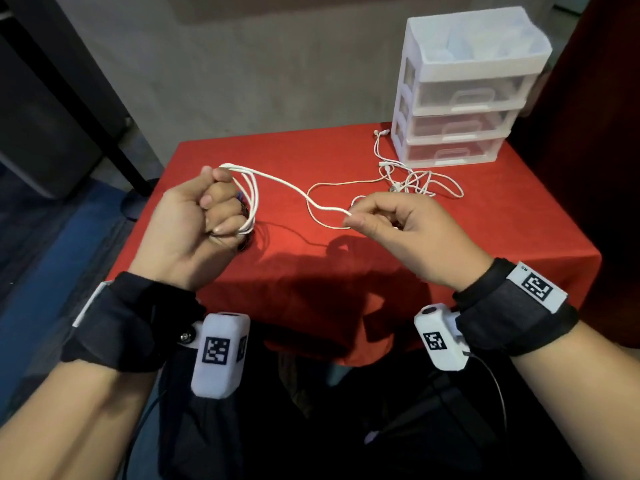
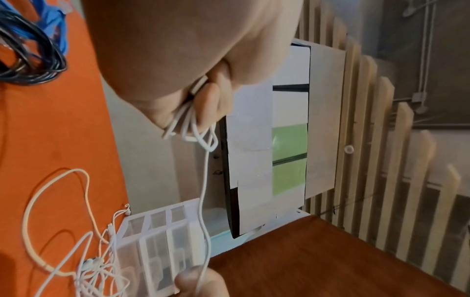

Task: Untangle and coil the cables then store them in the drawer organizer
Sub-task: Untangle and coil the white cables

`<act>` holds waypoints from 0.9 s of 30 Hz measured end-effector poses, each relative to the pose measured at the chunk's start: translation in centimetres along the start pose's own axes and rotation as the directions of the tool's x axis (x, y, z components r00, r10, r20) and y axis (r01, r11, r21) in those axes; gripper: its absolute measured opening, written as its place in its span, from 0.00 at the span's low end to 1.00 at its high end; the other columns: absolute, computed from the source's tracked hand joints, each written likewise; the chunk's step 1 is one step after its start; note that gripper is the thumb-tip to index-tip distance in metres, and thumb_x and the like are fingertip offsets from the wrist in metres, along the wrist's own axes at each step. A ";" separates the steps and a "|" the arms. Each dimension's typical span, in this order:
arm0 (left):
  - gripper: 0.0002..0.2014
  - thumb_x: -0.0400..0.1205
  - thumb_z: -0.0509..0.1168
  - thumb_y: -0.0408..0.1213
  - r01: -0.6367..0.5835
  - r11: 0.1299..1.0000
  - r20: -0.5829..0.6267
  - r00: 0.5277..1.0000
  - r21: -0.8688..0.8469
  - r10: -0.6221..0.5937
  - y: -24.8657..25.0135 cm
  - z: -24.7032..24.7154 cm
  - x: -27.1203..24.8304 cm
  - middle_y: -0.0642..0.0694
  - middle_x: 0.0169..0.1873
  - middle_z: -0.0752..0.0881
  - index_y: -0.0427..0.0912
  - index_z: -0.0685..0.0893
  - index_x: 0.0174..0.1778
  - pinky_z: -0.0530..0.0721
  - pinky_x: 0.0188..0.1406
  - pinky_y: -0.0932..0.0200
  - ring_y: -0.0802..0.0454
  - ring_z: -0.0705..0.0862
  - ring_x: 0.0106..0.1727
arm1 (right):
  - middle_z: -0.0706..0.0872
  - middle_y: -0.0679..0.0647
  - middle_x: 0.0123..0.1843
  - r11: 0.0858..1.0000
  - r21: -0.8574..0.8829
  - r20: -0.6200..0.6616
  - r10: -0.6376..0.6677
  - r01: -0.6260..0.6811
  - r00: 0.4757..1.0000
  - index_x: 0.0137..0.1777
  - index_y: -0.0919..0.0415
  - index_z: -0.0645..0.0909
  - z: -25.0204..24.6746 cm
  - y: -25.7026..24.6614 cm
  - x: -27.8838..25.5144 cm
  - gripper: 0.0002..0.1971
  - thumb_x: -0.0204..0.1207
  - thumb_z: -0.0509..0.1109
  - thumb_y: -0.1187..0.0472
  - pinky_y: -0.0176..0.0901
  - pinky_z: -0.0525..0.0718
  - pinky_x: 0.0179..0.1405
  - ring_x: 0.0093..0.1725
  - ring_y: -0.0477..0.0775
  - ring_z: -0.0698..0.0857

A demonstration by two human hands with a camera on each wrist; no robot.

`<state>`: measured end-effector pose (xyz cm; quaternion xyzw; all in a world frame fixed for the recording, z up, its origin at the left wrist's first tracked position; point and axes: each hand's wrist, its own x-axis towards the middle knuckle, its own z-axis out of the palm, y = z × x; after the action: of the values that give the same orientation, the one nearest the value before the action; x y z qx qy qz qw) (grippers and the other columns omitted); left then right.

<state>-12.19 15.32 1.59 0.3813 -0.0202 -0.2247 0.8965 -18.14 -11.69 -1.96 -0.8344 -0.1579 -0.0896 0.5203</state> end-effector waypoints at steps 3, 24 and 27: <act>0.16 0.93 0.51 0.41 -0.018 0.997 -0.049 0.999 -0.074 0.014 0.0 -0.3 0.0 0.55 0.23 0.64 0.47 0.75 0.39 0.60 0.18 0.64 0.57 0.61 0.16 | 0.82 0.64 0.36 0.999 -0.022 0.007 0.027 -0.027 1.000 0.48 0.54 0.89 -0.3 0.6 -0.4 0.06 0.85 0.73 0.55 0.49 0.73 0.37 0.33 0.57 0.74; 0.15 0.94 0.50 0.43 -0.148 0.983 -0.041 0.987 0.112 0.154 -3.4 3.4 -0.3 0.39 0.60 0.90 0.43 0.73 0.45 0.88 0.41 0.64 0.53 0.92 0.43 | 0.81 0.48 0.43 0.951 -0.297 0.185 -0.027 0.083 0.982 0.55 0.50 0.87 3.6 1.6 -3.0 0.07 0.80 0.75 0.61 0.40 0.78 0.46 0.42 0.47 0.81; 0.12 0.94 0.50 0.43 -0.293 0.774 -0.009 0.933 0.561 0.359 -5.2 3.8 -0.1 0.38 0.68 0.86 0.45 0.72 0.47 0.91 0.53 0.46 0.38 0.93 0.54 | 0.82 0.47 0.47 0.954 -0.264 0.242 -0.074 0.139 0.967 0.58 0.51 0.88 3.9 -0.4 -2.9 0.09 0.82 0.73 0.61 0.35 0.77 0.50 0.45 0.43 0.81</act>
<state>-15.06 9.62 0.67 0.6261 -0.0979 -0.0280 0.7731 -21.05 -8.55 -4.25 -0.8942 -0.2480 -0.0421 0.3703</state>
